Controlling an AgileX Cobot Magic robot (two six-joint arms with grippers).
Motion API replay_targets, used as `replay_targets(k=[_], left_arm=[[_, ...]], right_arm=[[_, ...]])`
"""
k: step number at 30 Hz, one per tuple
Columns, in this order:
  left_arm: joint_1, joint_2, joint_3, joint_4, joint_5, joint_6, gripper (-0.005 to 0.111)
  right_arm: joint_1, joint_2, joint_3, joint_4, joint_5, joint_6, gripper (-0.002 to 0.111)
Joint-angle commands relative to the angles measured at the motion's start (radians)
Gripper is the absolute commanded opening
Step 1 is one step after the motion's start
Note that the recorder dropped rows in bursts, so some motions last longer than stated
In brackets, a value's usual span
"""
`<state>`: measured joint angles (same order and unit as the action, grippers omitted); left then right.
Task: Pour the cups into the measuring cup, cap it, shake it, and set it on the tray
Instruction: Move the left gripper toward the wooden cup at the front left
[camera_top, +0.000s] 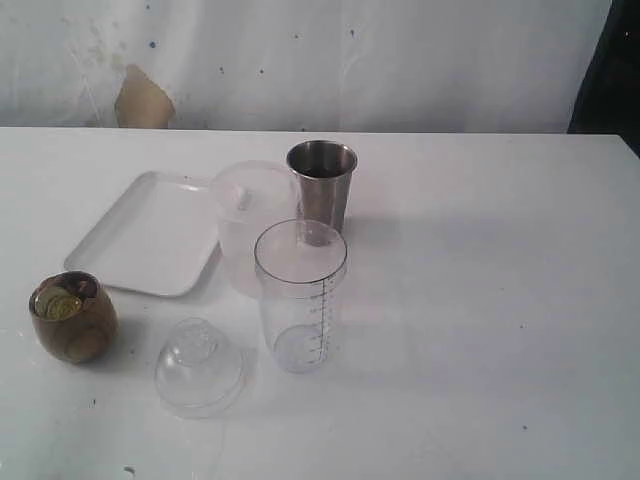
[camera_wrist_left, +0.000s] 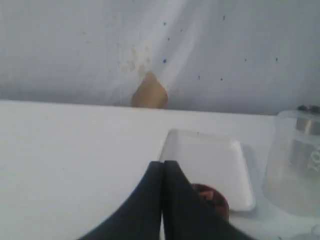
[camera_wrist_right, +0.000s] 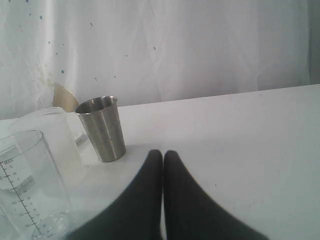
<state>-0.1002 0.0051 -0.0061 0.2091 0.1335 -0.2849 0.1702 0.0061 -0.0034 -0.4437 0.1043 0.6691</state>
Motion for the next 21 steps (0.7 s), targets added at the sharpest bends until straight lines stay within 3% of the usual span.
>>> replay_targets(k=[1,2,4,9,18,21], left_arm=[[-0.006,-0.005,0.006,0.035,-0.323,-0.042,0.000],[-0.006,-0.005,0.006,0.035,-0.432,-0.171,0.000],[-0.006,-0.005,0.006,0.039,-0.489,-0.292,0.000],[-0.003,0.033,0.006,0.012,-0.467,-0.203,0.000],[-0.003,0.602,0.006,0.005,-0.533,-0.178,0.000],[-0.003,0.713,0.006,0.036,-0.584,-0.178,0.009]], right_arm=[[-0.002,-0.006,0.003,0.001,0.005,-0.001,0.000],[-0.002,-0.006,0.003,0.001,0.005,-0.001,0.000],[-0.002,-0.006,0.003,0.001,0.005,-0.001,0.000],[-0.002,-0.006,0.003,0.001,0.005,-0.001,0.000],[-0.002,-0.006,0.003,0.001,0.005,-0.001,0.000],[-0.002,-0.006,0.003,0.001,0.005,-0.001,0.000]])
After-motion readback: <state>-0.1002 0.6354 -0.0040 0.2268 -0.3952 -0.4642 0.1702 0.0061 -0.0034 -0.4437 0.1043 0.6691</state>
